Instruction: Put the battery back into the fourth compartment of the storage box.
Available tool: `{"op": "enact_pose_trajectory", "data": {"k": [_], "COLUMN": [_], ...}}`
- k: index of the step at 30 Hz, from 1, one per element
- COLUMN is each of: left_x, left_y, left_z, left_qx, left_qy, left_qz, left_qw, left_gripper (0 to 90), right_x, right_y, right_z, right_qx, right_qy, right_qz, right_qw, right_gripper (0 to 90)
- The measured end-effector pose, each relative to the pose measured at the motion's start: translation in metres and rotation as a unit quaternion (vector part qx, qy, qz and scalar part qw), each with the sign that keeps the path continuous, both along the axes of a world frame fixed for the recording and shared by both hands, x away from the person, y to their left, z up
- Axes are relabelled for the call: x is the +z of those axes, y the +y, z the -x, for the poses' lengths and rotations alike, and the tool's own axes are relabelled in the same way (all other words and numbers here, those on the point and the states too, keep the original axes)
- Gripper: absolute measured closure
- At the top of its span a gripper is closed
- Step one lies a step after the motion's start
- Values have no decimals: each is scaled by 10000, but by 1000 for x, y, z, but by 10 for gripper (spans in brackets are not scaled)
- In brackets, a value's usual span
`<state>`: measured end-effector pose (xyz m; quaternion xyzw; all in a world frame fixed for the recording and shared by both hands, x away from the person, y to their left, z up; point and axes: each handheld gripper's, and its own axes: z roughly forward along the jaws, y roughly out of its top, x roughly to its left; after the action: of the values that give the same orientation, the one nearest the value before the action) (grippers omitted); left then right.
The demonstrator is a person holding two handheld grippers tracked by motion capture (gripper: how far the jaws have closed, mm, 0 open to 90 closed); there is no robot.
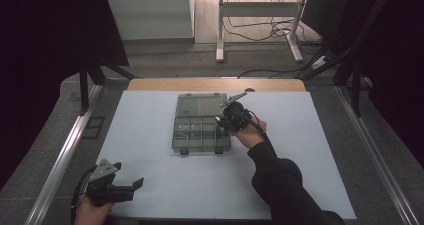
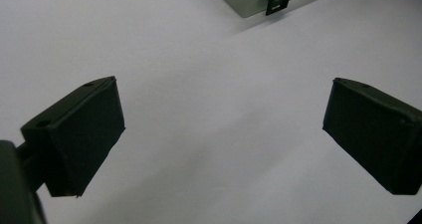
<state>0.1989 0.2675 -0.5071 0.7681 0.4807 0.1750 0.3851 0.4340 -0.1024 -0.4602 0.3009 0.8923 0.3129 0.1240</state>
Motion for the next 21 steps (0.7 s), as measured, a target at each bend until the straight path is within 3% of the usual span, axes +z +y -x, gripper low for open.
{"op": "enact_pose_trajectory", "data": {"k": [6, 10, 17, 21], "left_x": [0, 0, 0, 0], "left_y": [0, 1, 0, 0], "left_z": [0, 0, 0, 0], "left_qx": [-3, 1, -12, -5], "left_qy": [-2, -3, -5, 2], "left_qz": [9, 25, -1, 5], "left_qw": [10000, 10000, 10000, 10000], "left_gripper": [35, 35, 35, 35], "right_x": [-14, -11, -5, -3], "right_y": [7, 6, 5, 0], "right_z": [-5, -5, 6, 16], "right_qx": [-111, -153, 89, 239], "right_qy": [-110, -157, -218, -153], "right_qz": [263, 92, 112, -119], "right_qw": [9995, 9997, 9997, 9995], "right_gripper": [754, 620, 438, 367]}}
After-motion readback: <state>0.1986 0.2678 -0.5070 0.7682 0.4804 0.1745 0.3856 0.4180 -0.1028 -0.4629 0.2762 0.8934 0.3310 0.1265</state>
